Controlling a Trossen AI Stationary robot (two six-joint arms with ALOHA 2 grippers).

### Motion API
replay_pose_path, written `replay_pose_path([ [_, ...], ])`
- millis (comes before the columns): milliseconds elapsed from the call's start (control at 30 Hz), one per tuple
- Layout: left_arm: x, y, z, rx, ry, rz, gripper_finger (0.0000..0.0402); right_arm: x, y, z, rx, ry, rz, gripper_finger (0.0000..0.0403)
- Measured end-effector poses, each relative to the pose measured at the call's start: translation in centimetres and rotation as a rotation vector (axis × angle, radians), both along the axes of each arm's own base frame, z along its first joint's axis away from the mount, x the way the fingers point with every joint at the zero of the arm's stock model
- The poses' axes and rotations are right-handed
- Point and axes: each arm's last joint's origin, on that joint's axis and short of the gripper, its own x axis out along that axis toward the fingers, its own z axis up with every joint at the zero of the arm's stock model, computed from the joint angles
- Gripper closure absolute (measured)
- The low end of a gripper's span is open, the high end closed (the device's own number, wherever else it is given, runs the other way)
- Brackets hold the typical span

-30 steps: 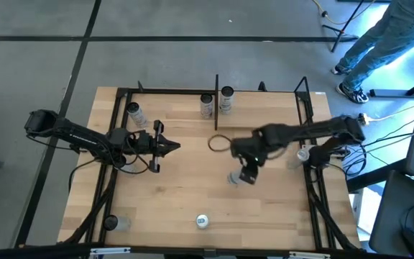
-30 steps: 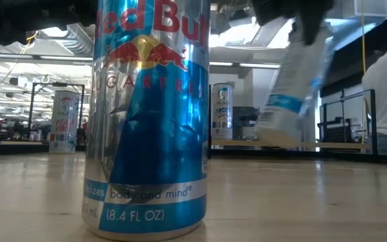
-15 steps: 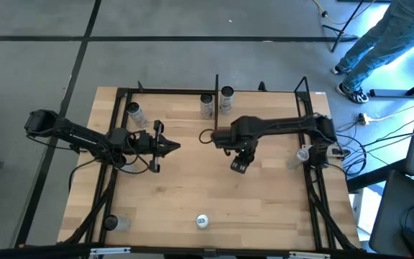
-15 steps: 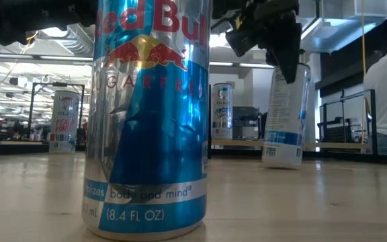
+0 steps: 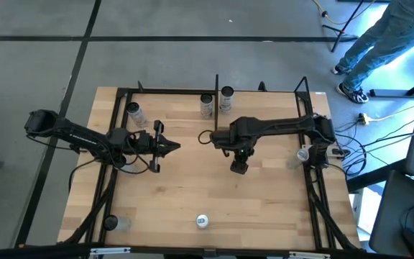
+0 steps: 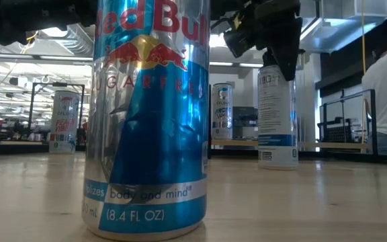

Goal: Place canned beverage on shelf
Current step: Put the bottom right black soda can on the shelf aligned with the other black soda can

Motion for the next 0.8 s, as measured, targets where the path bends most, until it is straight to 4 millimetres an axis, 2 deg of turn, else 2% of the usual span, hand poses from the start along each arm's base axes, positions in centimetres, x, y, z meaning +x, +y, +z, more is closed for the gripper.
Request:
replay_pose_path([
  [133, 0.0, 0.0, 0.0, 0.000, 0.000, 0.000, 0.0390, -1.2, 0.2, 1.0, -0.009, 0.037, 0.011, 0.0039],
  [233, 0.0, 0.0, 0.0, -0.004, 0.001, -0.001, 0.0390, -2.6, 1.0, 3.1, -0.083, -0.030, 0.045, 0.0056],
  [367, 0.0, -0.1, -0.1, 0.000, 0.005, -0.019, 0.0390, -5.7, 2.2, 6.0, -0.191, -0.151, 0.081, 0.0065],
  [467, 0.3, -0.1, -0.3, 0.004, 0.016, -0.032, 0.0390, -8.4, 3.2, 7.2, -0.244, -0.309, 0.092, 0.0065],
  [600, 2.3, -0.4, -0.3, 0.008, 0.065, -0.034, 0.0390, -11.7, 4.2, 6.7, -0.298, -0.506, 0.100, 0.0065],
  [800, 8.7, -1.3, -0.4, 0.063, 0.213, -0.100, 0.0390, -15.4, 3.6, 3.5, -0.497, -0.628, 0.040, 0.0065],
])
